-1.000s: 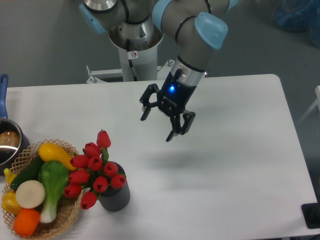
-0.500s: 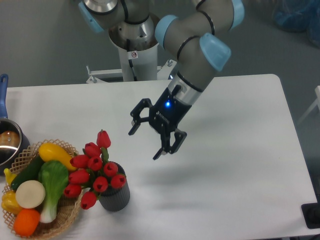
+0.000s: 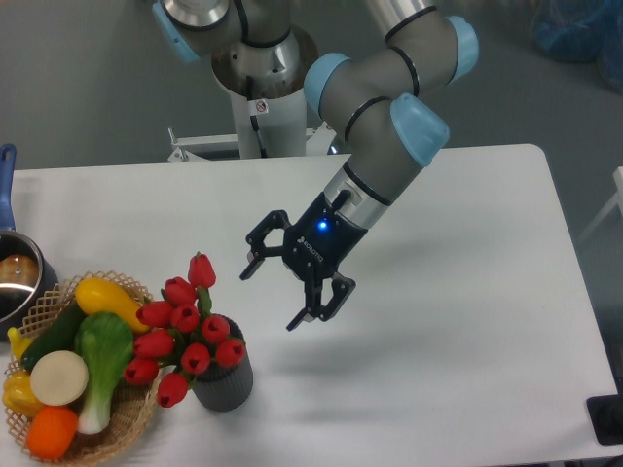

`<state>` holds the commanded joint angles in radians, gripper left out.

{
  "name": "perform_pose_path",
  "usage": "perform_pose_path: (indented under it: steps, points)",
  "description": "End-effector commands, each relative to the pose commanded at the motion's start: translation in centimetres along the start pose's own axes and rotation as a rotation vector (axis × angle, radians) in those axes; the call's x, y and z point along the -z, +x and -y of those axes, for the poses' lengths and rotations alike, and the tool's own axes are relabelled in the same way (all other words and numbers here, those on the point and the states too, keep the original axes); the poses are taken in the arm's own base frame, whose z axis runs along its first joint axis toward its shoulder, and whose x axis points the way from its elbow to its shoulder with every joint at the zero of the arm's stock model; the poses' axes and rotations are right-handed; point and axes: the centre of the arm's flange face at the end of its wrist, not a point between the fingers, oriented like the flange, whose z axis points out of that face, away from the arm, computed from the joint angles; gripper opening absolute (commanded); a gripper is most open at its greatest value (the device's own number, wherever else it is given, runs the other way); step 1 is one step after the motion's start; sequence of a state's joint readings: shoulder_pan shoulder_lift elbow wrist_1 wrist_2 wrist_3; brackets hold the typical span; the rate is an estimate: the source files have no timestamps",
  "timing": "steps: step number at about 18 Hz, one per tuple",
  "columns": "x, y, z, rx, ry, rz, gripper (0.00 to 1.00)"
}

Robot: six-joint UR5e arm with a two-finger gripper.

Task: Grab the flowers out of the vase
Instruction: 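Move the open gripper across the table toward the red tulips in the vase, then lower the open gripper around the tulip stems above the grey vase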

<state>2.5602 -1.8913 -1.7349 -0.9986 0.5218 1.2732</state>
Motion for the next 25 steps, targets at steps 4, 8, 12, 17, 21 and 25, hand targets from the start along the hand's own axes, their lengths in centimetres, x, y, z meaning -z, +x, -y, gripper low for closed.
perform_pose_path:
  steps: [4,8,12,17,21,25]
  points:
    - [-0.9,-0.3,-0.7,0.014,0.006,-0.018,1.0]
    - [-1.8,-1.0,-0.4,0.007,0.027,-0.034,1.0]
    - [-1.6,-1.2,0.3,-0.003,0.049,-0.035,1.0]
    - [-2.0,-1.4,-0.1,0.004,0.047,-0.04,1.0]
    - [-3.4,-1.1,-0.4,0.005,0.049,-0.065,1.0]
    - [-4.1,-0.9,-0.3,-0.004,0.062,-0.078,1.0]
